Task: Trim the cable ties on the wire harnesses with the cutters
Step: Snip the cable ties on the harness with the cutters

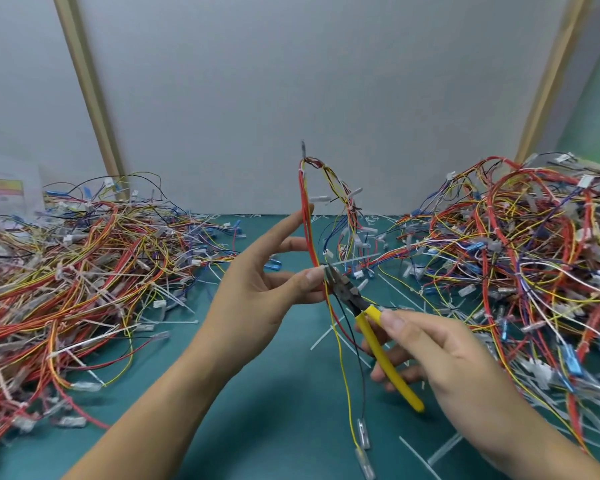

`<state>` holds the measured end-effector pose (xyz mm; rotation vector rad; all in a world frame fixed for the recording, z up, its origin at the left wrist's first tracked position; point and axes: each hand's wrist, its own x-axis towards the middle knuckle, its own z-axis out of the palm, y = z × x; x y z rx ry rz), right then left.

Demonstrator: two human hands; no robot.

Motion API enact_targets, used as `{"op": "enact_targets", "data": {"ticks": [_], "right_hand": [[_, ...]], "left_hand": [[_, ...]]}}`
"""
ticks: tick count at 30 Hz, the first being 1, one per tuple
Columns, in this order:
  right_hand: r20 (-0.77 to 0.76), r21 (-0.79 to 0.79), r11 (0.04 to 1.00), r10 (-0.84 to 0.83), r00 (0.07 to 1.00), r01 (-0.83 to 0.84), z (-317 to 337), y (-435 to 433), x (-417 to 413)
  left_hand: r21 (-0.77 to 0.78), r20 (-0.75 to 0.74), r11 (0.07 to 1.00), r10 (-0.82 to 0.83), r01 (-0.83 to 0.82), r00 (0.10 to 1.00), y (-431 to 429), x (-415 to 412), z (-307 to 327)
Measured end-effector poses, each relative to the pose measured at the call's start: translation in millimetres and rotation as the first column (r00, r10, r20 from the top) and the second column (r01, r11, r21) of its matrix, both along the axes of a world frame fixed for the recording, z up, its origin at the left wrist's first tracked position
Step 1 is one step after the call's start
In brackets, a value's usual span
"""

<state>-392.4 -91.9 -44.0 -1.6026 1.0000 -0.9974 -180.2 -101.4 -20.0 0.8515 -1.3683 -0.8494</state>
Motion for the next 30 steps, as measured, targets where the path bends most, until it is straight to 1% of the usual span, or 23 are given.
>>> {"op": "enact_targets", "data": {"ticks": [8, 24, 30], "right_hand": [[-0.008, -0.048, 0.998, -0.034, 0.999, 0.034, 1.8, 1.2, 2.0], [-0.093, -0.113, 0.991, -0.077, 0.993, 0.067, 7.4, 5.6, 2.4], [-0.104, -0.110, 0.992, -0.070, 0.992, 0.058, 7.1, 4.6, 2.4]], "left_hand": [[0.004, 0.000, 1.000, 0.009, -0.009, 1.000, 0.8, -0.4, -0.6], [0.031, 0.022, 0.999, 0.017, -0.017, 1.000, -1.3, 0.3, -3.1], [0.025, 0.018, 0.999, 0.023, -0.023, 1.000, -1.0, -0.3, -3.0]]}}
